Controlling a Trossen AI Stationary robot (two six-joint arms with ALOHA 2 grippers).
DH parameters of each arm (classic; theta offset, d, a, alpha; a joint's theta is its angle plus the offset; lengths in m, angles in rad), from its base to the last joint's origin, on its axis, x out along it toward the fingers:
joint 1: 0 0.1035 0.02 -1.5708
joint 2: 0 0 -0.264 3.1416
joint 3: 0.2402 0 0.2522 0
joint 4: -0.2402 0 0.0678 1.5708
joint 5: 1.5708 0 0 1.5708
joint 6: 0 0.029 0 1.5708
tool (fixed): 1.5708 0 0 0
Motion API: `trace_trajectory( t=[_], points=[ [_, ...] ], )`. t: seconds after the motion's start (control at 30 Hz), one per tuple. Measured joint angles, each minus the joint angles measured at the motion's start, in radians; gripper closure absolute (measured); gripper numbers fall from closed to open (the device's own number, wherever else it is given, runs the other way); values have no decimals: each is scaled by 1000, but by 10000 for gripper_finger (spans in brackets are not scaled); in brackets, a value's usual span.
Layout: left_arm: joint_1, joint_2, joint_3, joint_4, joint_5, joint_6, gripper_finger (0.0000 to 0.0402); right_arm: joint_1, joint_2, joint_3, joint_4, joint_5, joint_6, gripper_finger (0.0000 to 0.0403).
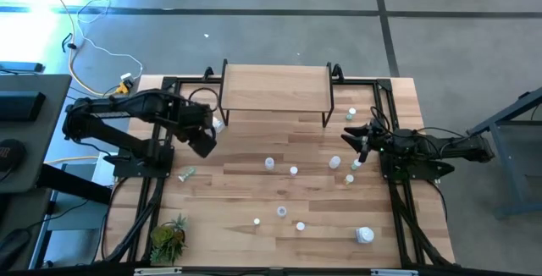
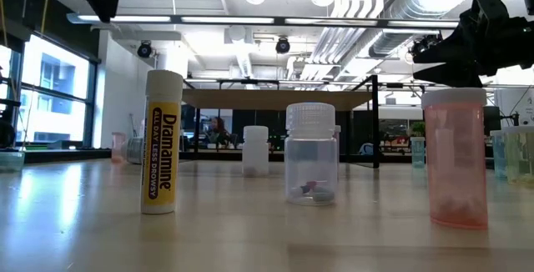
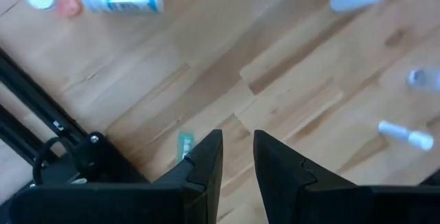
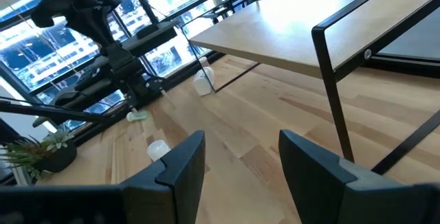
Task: Pick and place medicine bottles onto shelf by color
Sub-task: Put the blue pill bottle on the shelf
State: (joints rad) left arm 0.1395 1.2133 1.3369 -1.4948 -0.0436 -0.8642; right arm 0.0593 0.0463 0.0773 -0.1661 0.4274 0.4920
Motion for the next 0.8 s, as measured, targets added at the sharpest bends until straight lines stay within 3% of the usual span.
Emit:
trace_trajectory(
  t=[0.2,0.37,0.63,0.8],
  points=[
    [-101,0,0,0,6,37,330,0,0,0,0,1,90,226],
    [-183,0,0,-2,18,-35,321,0,0,0,0,2,112,226],
    [-270,0,-9,-70,18,-158,246,0,0,0,0,2,111,226],
    [-319,-12,-122,-34,10,-234,215,0,0,0,0,2,111,226]
  ],
)
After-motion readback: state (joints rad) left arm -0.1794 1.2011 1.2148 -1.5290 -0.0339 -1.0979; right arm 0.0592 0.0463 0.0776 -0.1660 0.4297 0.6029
